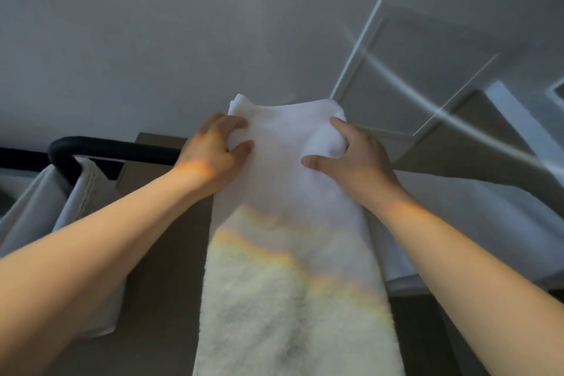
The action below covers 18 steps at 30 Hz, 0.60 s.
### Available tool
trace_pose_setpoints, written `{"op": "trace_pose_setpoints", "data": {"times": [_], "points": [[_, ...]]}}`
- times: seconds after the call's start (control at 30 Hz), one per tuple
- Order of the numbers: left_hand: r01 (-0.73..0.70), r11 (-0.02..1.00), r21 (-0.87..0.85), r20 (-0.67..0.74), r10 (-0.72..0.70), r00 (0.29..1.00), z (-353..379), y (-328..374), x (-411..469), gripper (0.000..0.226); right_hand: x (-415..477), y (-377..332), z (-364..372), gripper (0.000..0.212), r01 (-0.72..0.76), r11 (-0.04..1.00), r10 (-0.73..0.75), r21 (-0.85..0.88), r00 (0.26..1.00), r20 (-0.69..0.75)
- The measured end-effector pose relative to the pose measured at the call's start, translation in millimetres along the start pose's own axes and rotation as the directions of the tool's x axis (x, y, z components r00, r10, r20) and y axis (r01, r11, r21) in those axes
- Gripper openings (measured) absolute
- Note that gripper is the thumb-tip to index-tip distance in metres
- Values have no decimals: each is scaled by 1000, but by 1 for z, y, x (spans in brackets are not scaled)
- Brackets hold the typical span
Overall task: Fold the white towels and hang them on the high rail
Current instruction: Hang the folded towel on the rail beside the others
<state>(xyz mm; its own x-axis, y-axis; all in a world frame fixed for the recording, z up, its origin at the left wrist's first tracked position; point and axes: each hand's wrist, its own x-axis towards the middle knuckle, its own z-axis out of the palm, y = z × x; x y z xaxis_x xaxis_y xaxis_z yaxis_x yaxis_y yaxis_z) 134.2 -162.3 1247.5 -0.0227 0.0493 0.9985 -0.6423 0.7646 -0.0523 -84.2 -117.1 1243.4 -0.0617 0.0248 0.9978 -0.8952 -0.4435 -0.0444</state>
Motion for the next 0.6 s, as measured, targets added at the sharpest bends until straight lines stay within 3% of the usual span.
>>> {"op": "trace_pose_setpoints", "data": {"times": [0.3, 0.4, 0.5, 0.6], "points": [[21, 997, 79, 17, -22, 1000, 10, -2, 13, 43, 14, 11, 9, 92, 1, 999, -4, 48, 998, 60], [72, 976, 205, 37, -81, 996, 14, -6, 18, 43, 20, 11, 13, 84, -5, 1000, 4, 13, 993, 116], [35, 921, 388, 54, -60, 997, 18, -9, 18, 52, 20, 14, 16, 64, 31, 984, 0, -178, 985, 172], [-24, 838, 545, 54, -7, 999, 20, -13, 18, 57, 15, 14, 21, 67, 76, 916, -6, -393, 984, 177]]}}
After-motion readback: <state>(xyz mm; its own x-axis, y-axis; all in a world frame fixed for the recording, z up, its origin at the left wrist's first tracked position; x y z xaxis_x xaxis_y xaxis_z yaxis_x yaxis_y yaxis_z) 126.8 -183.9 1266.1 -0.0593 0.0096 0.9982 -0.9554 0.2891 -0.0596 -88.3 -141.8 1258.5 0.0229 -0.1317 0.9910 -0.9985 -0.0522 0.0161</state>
